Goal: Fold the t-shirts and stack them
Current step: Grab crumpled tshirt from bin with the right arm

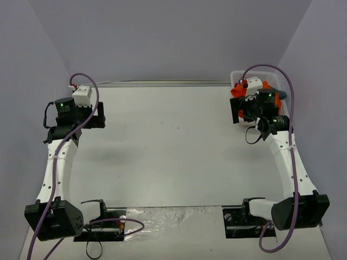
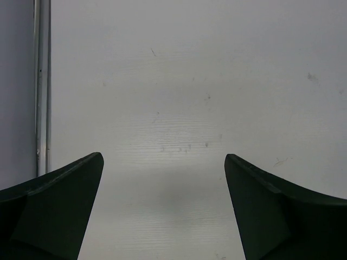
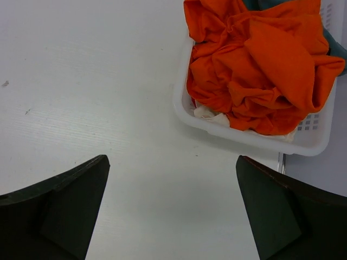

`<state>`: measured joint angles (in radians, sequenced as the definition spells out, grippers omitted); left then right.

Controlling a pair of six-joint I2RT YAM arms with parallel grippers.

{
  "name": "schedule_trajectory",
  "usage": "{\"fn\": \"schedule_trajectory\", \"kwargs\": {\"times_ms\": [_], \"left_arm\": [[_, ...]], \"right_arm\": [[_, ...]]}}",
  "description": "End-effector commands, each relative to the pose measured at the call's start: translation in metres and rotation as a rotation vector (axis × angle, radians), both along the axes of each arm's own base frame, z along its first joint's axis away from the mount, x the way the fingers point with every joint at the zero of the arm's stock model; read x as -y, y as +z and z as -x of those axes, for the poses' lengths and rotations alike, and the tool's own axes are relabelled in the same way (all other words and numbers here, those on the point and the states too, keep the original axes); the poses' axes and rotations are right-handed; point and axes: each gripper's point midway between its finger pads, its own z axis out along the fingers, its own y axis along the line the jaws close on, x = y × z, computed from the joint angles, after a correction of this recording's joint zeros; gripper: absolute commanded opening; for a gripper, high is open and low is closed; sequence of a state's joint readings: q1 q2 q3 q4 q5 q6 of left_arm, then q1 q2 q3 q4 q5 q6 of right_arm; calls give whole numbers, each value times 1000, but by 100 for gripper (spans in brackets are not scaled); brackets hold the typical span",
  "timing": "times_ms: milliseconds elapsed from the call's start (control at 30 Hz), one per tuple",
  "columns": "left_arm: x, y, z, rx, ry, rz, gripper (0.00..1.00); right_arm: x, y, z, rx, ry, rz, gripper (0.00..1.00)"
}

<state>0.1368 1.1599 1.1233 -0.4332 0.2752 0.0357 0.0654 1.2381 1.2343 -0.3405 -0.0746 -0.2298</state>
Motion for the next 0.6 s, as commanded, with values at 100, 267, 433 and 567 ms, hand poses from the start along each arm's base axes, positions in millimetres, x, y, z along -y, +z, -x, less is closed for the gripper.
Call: {"fn": "schedule_trajectory", "kwargs": {"times_ms": [100, 267, 433, 567], "left_arm": [[11, 32, -9, 45, -74, -9, 94], [18, 19, -10, 53, -94, 8, 94], [9, -1, -5, 6, -71, -29, 94], [4, -8, -1, 8, -53, -33, 94]], "right_arm": [[-19, -14, 19, 24, 175, 39, 100], [39, -24, -13, 36, -127, 241, 100], [83, -13, -52, 67, -294, 307, 100], [96, -28, -82, 35, -313, 259, 100]]}}
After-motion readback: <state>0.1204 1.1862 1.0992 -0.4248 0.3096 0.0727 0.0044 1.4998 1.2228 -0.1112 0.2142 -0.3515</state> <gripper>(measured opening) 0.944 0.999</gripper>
